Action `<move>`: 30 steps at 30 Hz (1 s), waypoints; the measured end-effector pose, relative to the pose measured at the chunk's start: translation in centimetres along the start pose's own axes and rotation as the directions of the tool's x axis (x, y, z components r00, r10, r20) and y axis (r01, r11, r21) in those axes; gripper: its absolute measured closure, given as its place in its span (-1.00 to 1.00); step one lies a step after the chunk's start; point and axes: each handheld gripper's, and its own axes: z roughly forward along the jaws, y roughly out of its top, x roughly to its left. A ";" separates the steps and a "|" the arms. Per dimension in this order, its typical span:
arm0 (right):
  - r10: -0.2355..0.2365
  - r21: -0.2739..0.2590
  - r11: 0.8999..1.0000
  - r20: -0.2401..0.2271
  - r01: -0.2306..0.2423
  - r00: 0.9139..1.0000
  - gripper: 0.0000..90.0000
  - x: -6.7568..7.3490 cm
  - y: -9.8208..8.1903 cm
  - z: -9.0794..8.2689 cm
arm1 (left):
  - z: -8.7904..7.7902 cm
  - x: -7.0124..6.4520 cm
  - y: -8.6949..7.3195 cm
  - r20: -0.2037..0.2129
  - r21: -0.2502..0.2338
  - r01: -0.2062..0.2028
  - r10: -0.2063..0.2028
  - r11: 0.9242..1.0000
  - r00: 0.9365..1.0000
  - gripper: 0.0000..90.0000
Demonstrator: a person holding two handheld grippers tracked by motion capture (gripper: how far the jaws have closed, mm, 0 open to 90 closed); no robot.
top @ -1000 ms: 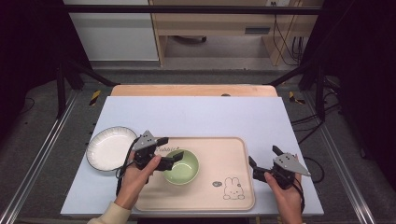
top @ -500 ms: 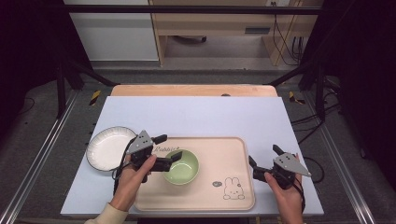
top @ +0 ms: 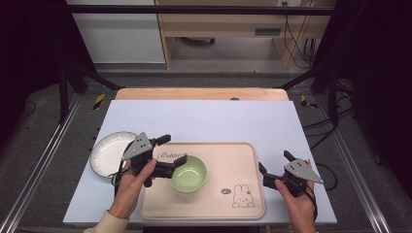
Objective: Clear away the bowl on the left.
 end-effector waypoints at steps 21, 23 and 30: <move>-0.002 0.002 1.000 0.003 0.002 1.000 -0.91 0.0 0.0 0.0 | -3.1 1.6 1.7 -0.029 -0.083 -0.003 0.001 0.997 1.000 -0.91; -0.002 0.001 1.000 0.003 0.002 1.000 -0.91 0.0 0.0 0.0 | -3.3 1.8 1.7 -0.034 -0.084 -0.005 0.003 0.996 0.999 -0.91; -0.002 -0.001 1.000 0.005 0.002 1.000 -0.91 0.0 0.0 0.0 | -4.3 2.5 1.7 -0.075 -0.081 -0.020 0.014 0.997 0.997 -0.91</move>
